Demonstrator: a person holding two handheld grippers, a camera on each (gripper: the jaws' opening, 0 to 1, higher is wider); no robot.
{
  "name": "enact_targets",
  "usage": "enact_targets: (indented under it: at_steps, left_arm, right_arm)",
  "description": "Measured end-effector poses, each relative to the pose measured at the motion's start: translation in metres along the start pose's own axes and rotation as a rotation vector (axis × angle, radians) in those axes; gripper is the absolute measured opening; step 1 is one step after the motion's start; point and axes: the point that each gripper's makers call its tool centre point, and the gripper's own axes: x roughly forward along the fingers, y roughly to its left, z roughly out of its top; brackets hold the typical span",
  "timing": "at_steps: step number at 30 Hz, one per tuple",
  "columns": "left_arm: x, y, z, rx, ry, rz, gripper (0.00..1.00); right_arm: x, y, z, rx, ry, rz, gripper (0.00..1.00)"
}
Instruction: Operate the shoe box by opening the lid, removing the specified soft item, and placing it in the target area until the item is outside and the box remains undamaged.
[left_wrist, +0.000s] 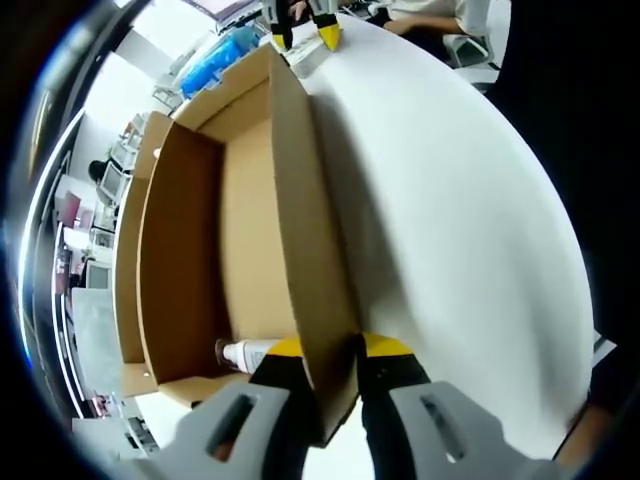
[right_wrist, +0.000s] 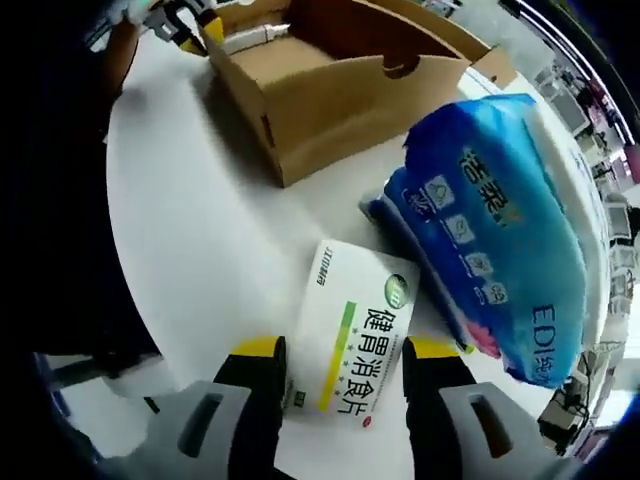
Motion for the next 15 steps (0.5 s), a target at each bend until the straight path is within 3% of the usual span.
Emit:
enact_targets:
  at_steps: [1,2,6,8,12,15]
  left_arm:
    - [0.0,0.0,0.0,0.0,0.001,0.0,0.14]
    - [0.0,0.0,0.0,0.0,0.001,0.001,0.14]
    - [0.0,0.0,0.001,0.0,0.002,0.001,0.14]
    - [0.0,0.001,0.0,0.0,0.002,0.001,0.14]
    - [0.0,0.001,0.0,-0.001,0.002,0.001,0.14]
    - [0.0,0.001,0.0,0.0,0.001,0.0,0.14]
  right_arm:
    - [0.0,0.0,0.0,-0.027,0.005,0.001,0.48]
    - [0.001,-0.001,0.002,-0.154,0.016,0.016,0.48]
    - [0.002,-0.008,0.001,-0.253,0.059,0.041,0.47]
    - [0.003,-0.01,0.004,-0.367,0.078,0.039,0.47]
    - [0.005,-0.011,0.005,-0.509,0.114,0.038,0.47]
    - [0.008,-0.009,0.008,-0.553,0.109,0.036,0.48]
